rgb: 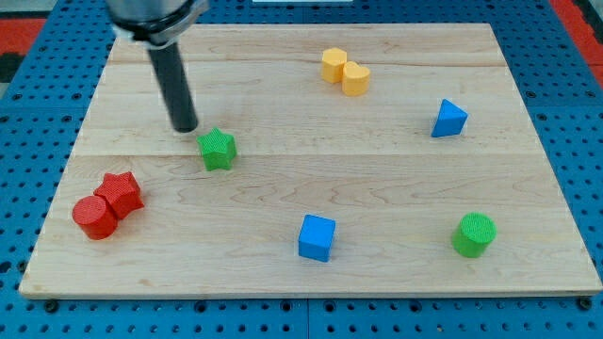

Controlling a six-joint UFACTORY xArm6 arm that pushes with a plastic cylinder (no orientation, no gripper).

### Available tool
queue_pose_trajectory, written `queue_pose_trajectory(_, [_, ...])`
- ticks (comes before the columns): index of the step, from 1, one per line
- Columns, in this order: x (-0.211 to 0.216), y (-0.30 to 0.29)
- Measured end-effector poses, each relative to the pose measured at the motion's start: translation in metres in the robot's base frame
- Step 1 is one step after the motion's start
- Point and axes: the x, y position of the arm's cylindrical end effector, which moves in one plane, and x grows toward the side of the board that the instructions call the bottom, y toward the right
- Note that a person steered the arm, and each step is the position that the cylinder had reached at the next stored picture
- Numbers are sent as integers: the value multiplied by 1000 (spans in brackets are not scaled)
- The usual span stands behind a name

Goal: Place the green star at the top left side of blue cube

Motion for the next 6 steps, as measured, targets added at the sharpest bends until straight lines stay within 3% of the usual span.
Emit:
queue_pose_trajectory(1, [18,92])
queue_pose_trajectory(2, [41,90])
queue_pose_trajectory(3, [19,47])
queue_pose_trajectory(4, [62,53])
queue_pose_trajectory(6, [105,94])
